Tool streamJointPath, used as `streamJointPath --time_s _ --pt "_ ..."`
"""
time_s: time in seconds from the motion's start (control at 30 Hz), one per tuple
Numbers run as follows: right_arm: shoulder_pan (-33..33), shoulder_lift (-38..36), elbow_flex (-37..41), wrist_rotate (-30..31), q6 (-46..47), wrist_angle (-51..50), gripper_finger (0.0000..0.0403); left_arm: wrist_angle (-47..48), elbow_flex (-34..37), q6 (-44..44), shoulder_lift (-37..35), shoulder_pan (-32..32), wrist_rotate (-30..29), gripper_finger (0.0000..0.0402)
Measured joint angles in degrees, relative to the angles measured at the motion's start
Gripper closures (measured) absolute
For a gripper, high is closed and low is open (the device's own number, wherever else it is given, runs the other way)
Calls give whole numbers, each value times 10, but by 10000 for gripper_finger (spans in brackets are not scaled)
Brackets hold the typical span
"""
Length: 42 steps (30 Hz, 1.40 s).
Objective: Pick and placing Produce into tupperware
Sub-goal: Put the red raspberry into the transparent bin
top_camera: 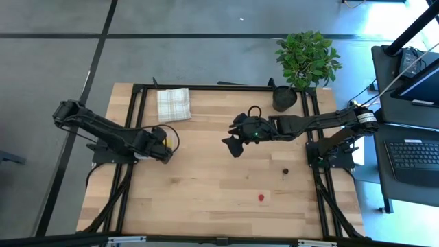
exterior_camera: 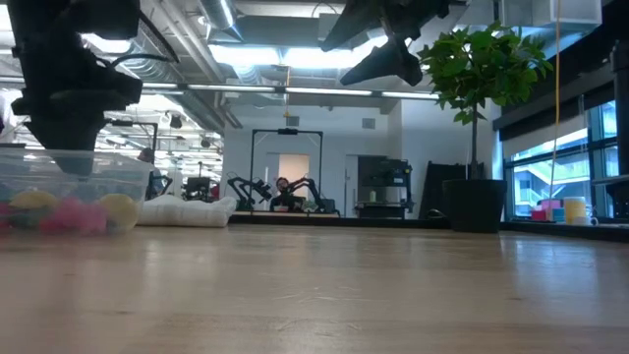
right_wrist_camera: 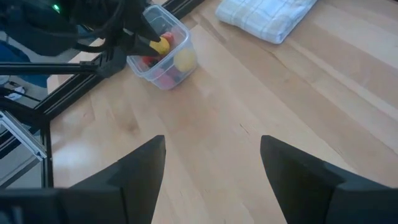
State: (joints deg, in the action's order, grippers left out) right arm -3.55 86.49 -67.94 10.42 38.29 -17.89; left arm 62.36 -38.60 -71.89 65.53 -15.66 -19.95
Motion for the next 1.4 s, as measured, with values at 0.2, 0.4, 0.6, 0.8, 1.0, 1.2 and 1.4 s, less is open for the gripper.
streamJointPath --time_s 0.2,0.4,0.6,0.8,1.0,1.2,1.4 --pt "-1 0 0 -2 -56 -5 139 2 -42 48 -44 -7 -28 270" --pt "-10 0 0 -72 -162 -6 139 -11 -96 154 -87 -7 -70 281" --pt "-34 0 0 -167 -158 -36 139 -76 -114 247 -108 -7 -115 291" --pt "-101 0 0 -175 -164 -42 139 -190 -114 370 -103 -6 -156 302" --pt "-173 0 0 -93 -152 -83 139 -311 -113 495 -97 -6 -119 314" --pt "-232 0 0 -28 -70 -183 139 -334 -113 530 -90 -6 -109 324" --pt "-280 17 0 -25 -10 -215 139 -332 -113 530 -78 -6 -109 334"
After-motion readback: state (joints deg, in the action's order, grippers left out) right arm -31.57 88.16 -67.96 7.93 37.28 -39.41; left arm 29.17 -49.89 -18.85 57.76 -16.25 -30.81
